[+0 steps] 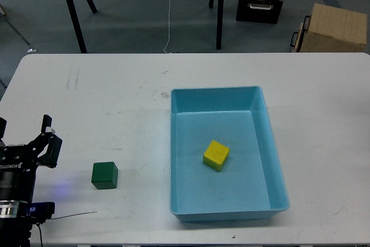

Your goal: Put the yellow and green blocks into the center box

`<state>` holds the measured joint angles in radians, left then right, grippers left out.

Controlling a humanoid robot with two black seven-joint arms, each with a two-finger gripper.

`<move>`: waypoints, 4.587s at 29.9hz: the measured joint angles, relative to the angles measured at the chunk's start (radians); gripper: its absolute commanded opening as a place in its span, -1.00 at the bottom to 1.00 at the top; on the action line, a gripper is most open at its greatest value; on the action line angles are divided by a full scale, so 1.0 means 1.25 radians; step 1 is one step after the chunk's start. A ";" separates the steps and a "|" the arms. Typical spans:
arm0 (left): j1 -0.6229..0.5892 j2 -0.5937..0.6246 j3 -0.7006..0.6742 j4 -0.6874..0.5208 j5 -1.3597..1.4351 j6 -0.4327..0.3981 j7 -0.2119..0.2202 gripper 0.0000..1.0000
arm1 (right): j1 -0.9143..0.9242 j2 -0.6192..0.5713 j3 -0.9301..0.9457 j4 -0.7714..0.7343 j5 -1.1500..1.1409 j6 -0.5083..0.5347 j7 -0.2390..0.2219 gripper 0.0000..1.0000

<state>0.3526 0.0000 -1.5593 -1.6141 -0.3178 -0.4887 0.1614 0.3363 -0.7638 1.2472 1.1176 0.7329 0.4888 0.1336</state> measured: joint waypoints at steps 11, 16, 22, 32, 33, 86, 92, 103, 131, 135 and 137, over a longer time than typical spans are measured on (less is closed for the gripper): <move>0.001 0.000 0.000 -0.018 -0.001 0.000 -0.039 1.00 | -0.449 0.191 0.199 0.243 -0.012 0.000 0.001 1.00; 0.001 0.000 0.007 -0.026 -0.001 0.000 -0.052 1.00 | -0.469 0.217 0.201 0.248 -0.038 0.000 0.000 1.00; -0.002 0.000 -0.019 -0.039 0.001 0.000 -0.159 1.00 | -0.475 0.212 0.194 0.248 -0.071 0.000 0.000 1.00; -0.021 0.144 -0.055 -0.055 0.030 0.000 -0.262 1.00 | -0.474 0.169 0.196 0.249 -0.076 0.000 0.002 1.00; -0.022 0.163 -0.057 -0.068 0.031 0.000 -0.262 1.00 | -0.475 0.172 0.194 0.249 -0.076 0.000 0.002 1.00; -1.673 0.581 1.957 0.105 0.697 0.000 -0.188 1.00 | -0.466 0.223 0.203 0.262 -0.078 0.000 0.006 1.00; -1.709 0.531 2.045 0.056 0.701 0.000 -0.187 1.00 | -0.467 0.231 0.196 0.260 -0.078 0.000 0.007 1.00; -1.625 0.434 2.052 0.134 0.700 0.000 -0.188 1.00 | -0.470 0.231 0.203 0.259 -0.078 0.000 0.007 1.00; -1.545 0.369 2.026 0.232 0.699 0.000 -0.190 0.97 | -0.472 0.231 0.202 0.251 -0.078 0.000 0.007 1.00; -1.540 0.354 2.027 0.237 0.700 0.000 -0.197 0.80 | -0.473 0.231 0.202 0.251 -0.078 0.000 0.007 1.00; -1.540 0.350 2.028 0.237 0.701 0.000 -0.199 0.59 | -0.474 0.230 0.204 0.251 -0.079 0.000 0.007 1.00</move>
<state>-1.5727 0.4374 0.9757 -1.3173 0.5581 -0.4887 -0.0872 -0.2560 -0.4765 1.5017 1.4309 0.6335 0.4887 0.1426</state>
